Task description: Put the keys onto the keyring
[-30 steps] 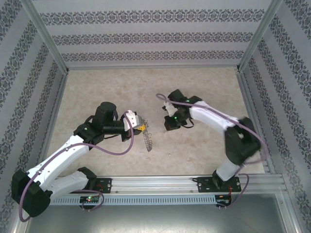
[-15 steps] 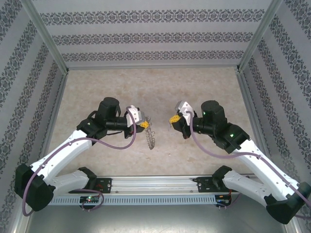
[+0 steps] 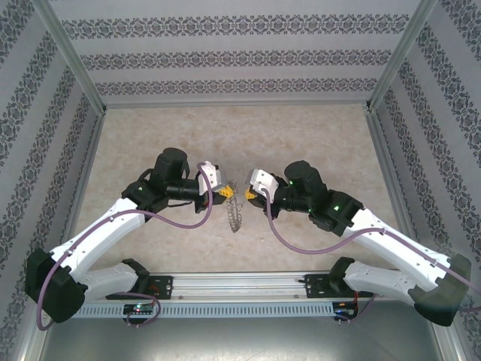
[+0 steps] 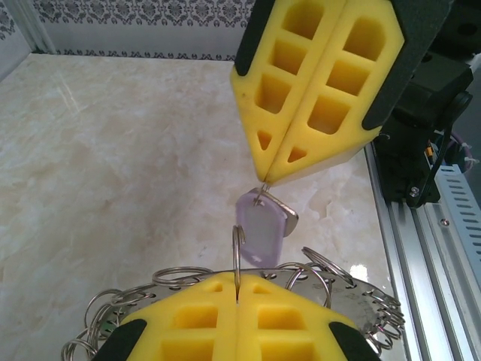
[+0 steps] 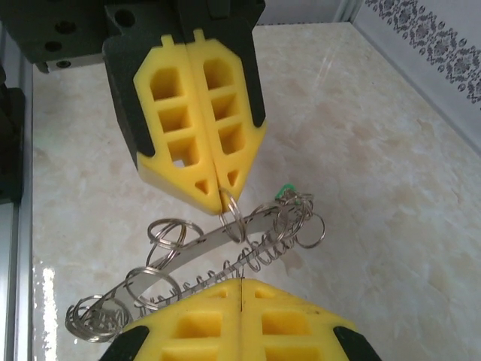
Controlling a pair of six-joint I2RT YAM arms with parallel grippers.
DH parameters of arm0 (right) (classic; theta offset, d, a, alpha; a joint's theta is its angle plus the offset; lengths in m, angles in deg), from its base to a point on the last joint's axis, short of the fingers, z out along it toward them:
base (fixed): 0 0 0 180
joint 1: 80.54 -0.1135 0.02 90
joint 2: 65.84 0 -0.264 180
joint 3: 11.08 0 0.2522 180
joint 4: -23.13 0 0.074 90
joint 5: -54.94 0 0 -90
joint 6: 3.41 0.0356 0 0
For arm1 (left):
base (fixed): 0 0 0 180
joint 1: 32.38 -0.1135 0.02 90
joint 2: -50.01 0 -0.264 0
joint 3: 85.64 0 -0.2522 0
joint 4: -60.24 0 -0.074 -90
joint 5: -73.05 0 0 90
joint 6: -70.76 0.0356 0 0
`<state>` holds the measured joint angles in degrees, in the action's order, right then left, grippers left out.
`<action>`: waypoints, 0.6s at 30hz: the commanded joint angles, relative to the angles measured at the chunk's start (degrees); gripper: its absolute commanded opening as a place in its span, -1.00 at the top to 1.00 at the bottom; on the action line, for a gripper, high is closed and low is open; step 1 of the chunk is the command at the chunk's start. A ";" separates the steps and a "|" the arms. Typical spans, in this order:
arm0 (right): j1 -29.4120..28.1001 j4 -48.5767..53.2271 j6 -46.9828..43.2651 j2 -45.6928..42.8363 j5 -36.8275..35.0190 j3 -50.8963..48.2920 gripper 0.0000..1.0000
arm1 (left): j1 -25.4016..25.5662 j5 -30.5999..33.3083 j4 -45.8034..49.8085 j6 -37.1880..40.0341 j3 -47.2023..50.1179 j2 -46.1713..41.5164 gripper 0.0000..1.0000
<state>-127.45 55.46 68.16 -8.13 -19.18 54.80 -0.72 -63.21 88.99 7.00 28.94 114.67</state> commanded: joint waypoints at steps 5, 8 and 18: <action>-1.89 -4.66 0.20 2.37 2.52 3.66 1.00 | 1.00 -0.76 -3.05 -0.98 -1.30 -0.50 1.00; -2.39 -5.08 0.58 3.16 2.95 4.18 1.00 | 1.04 -0.50 -3.03 -1.14 -1.25 -0.40 1.00; -2.55 -4.16 0.97 4.14 3.05 4.76 1.00 | 1.05 1.07 -2.50 -0.90 -1.21 -1.20 1.00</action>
<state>-129.20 51.40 68.42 -4.59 -17.67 57.77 -0.48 -61.85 88.66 6.39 28.94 114.67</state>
